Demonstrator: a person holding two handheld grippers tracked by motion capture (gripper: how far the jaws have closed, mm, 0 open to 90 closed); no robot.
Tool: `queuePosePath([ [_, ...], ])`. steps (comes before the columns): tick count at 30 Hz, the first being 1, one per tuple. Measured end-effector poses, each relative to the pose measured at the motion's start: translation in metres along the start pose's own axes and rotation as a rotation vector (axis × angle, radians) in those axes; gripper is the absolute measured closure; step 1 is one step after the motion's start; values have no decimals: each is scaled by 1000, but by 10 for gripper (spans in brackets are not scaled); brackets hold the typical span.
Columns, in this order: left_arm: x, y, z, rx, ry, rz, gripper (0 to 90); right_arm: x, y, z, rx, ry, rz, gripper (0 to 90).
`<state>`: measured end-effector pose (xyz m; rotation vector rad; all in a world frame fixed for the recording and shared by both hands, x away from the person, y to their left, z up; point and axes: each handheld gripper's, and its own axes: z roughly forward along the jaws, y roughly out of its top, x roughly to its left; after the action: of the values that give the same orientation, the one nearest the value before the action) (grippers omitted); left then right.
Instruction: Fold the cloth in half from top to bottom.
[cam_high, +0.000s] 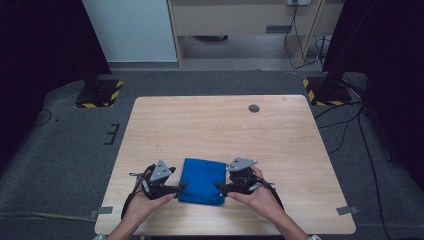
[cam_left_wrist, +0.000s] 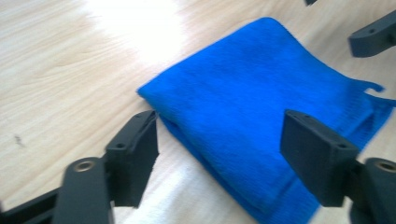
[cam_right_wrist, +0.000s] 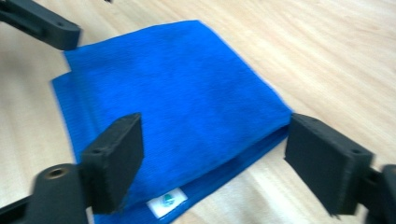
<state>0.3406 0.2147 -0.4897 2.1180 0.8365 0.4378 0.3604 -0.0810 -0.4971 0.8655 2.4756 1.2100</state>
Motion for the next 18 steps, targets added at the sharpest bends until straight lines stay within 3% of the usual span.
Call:
queuePosePath([
  [8,19,12,4,-1,43,-58,135,-13,14,3,-22,-47,23,88],
  [18,40,27,26,28,64,-109,90,-33,30,0,-53,-68,61,70],
])
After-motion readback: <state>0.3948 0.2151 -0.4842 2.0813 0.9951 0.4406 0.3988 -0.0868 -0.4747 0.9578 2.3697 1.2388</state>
